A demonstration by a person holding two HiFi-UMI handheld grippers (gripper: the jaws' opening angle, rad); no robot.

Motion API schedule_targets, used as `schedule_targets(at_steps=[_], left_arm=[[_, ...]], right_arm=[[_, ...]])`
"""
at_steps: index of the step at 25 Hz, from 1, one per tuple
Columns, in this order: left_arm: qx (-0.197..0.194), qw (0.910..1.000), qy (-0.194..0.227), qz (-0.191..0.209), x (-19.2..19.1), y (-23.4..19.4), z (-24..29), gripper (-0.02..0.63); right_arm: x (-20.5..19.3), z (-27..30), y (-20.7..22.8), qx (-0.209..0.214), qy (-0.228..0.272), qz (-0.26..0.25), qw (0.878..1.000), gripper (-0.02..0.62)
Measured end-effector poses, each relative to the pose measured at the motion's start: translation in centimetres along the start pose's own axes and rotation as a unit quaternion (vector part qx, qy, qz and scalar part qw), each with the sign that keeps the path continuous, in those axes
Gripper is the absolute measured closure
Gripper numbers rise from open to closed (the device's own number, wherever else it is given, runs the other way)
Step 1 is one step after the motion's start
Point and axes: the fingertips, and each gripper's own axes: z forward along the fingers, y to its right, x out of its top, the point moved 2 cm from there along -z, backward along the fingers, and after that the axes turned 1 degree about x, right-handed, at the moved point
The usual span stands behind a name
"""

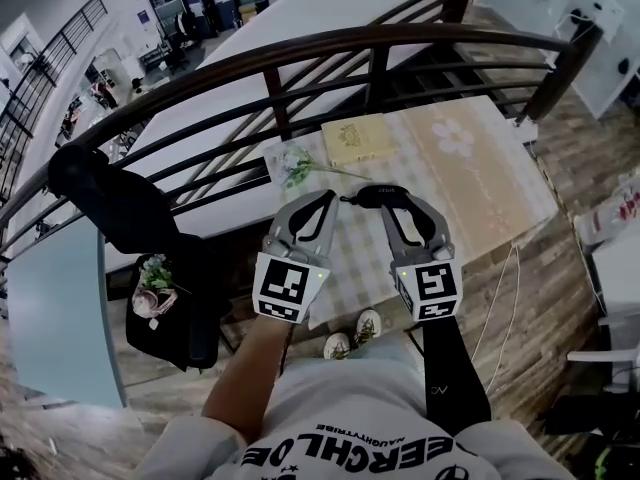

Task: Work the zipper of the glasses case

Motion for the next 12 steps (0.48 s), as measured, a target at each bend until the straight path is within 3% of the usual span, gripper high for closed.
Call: schedule_targets(at_steps=[7,12], left_arm=[[-0.006,0.9999,0.014,-0.001,0.7,0.5,-2.4,0.606],[-0.005,0.9997,0.025,-0.002,1.4,0.9,-3.0,0.606]], right_arm=[[0.4,-2.0,-1.2,-0.014,0.004,-0.001,1.0,0.486],[1.2,-3.3,-1.6,-0.017,0.013,-0.012,1.0,0.566]])
